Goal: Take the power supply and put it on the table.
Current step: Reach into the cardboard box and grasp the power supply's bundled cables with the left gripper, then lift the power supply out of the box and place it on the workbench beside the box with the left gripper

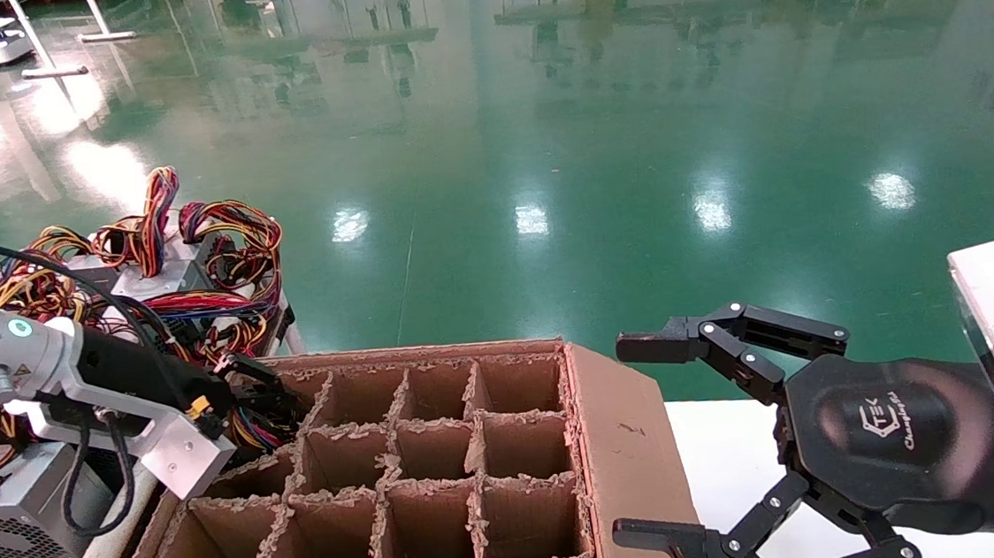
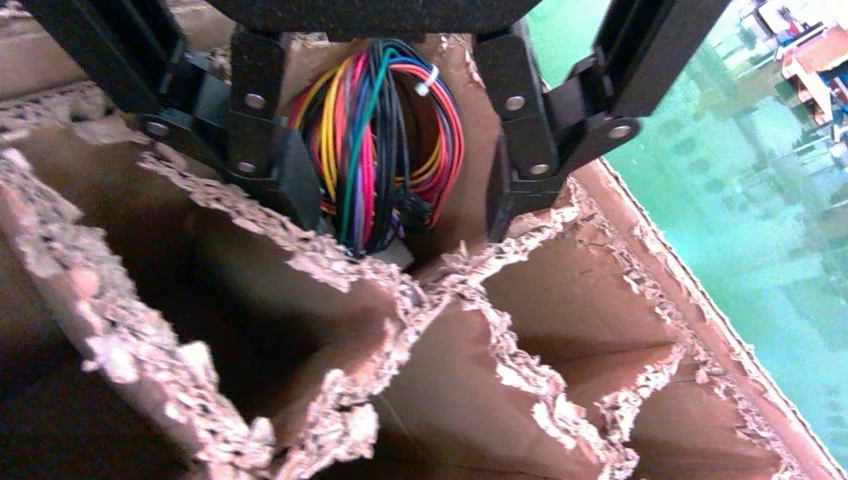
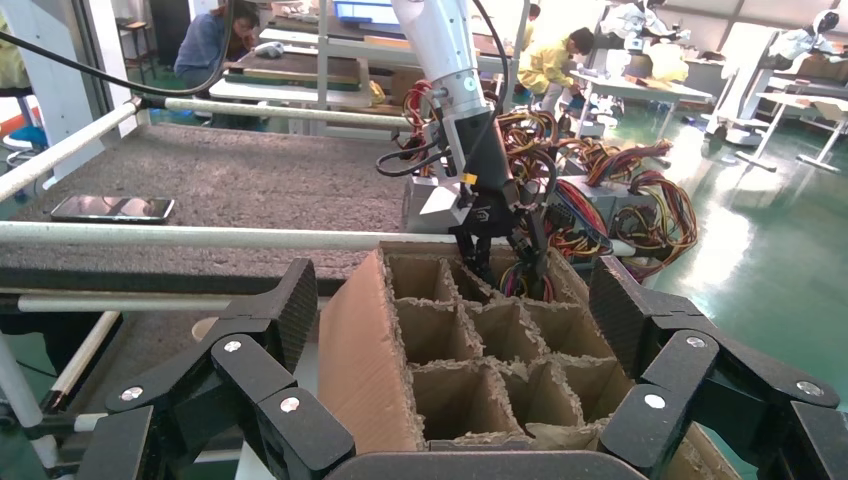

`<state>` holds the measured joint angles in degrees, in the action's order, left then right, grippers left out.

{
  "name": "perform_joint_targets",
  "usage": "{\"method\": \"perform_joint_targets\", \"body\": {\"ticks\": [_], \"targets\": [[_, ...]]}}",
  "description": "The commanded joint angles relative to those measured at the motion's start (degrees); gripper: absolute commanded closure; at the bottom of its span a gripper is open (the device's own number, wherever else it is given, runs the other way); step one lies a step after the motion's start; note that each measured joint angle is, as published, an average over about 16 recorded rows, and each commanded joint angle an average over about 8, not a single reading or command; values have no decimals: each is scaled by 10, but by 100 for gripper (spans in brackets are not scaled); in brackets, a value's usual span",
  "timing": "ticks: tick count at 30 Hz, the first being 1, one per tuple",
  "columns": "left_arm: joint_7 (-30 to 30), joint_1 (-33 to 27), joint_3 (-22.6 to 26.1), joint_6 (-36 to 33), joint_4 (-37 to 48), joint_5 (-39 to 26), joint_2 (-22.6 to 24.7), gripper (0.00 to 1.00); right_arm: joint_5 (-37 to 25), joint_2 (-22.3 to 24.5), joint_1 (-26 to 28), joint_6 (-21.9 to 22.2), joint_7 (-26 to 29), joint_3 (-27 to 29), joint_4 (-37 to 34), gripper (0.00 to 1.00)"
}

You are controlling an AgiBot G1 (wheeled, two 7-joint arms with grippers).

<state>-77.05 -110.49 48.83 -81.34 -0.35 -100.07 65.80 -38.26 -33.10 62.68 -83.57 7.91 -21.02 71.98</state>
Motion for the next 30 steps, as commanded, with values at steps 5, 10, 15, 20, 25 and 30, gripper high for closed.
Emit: {"method": "perform_joint_targets", "body": {"ticks": [5, 10, 15, 20, 25, 30], "targets": [[-4, -2, 3, 10, 0, -5, -5, 100, 0, 0, 0, 0, 0, 0, 0, 0], [-5, 0, 5, 13, 0, -8, -2, 100, 0, 0, 0, 0, 0, 0, 0, 0], [-6, 4, 5, 12, 1, -8, 2, 100, 0, 0, 0, 0, 0, 0, 0, 0], [-6, 5, 4, 12, 2, -6, 2, 100, 0, 0, 0, 0, 0, 0, 0, 0], [-6, 3, 1, 13, 4, -1, -3, 100, 0, 0, 0, 0, 0, 0, 0, 0], [-2, 2, -7, 18, 9, 10, -13, 100, 0, 0, 0, 0, 0, 0, 0, 0]]}}
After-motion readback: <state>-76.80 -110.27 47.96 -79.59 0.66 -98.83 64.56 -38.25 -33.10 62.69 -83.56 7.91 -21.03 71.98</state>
